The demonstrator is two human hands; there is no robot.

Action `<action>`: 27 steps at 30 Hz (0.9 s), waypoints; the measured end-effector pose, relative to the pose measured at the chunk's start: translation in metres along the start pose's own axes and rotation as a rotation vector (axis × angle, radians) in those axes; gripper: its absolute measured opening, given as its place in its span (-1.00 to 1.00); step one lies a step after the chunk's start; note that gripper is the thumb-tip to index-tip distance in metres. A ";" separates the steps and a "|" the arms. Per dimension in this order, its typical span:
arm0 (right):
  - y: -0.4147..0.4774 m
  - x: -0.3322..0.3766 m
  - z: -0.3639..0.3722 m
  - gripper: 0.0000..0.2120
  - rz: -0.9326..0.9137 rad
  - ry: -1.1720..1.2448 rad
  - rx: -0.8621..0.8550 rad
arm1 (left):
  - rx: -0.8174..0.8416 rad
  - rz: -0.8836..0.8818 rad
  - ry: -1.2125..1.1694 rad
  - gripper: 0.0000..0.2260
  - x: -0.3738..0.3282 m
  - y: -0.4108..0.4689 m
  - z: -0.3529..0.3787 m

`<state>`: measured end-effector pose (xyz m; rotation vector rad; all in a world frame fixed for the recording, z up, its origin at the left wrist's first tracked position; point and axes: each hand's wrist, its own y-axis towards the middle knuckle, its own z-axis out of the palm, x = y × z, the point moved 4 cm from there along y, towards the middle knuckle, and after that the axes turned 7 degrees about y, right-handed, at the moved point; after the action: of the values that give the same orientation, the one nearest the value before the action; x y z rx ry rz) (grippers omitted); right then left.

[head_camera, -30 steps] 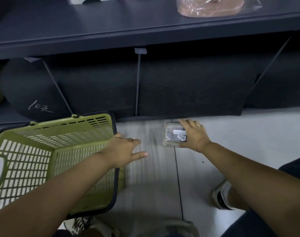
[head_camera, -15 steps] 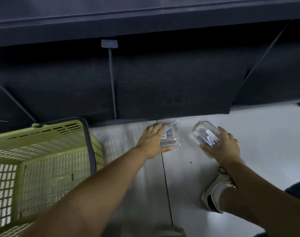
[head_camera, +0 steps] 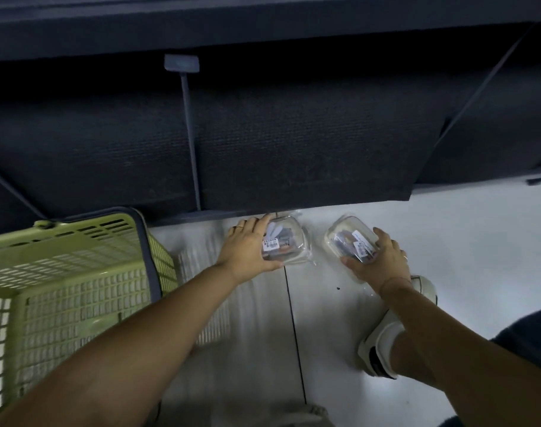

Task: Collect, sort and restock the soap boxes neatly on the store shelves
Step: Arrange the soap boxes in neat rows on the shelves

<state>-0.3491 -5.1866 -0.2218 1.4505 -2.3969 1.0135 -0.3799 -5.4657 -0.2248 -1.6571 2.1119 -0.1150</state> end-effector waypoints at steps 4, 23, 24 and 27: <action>-0.024 0.035 -0.022 -0.13 -0.112 -0.182 0.062 | 0.000 0.065 0.029 -0.06 0.003 -0.041 -0.043; -0.169 0.412 -0.206 -0.18 -1.058 0.048 -0.020 | -0.718 0.075 -0.004 -0.05 0.105 -0.141 -0.379; -0.164 0.441 -0.207 -0.19 -1.107 0.079 -0.084 | -0.717 0.058 -0.039 -0.07 0.110 -0.134 -0.384; -0.137 0.516 -0.198 -0.21 -1.163 0.079 -0.195 | -0.719 0.034 -0.158 -0.20 0.122 -0.115 -0.387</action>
<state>-0.5407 -5.4775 0.2288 2.1538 -1.1214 0.4748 -0.4511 -5.6919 0.1235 -1.9093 2.1854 0.8496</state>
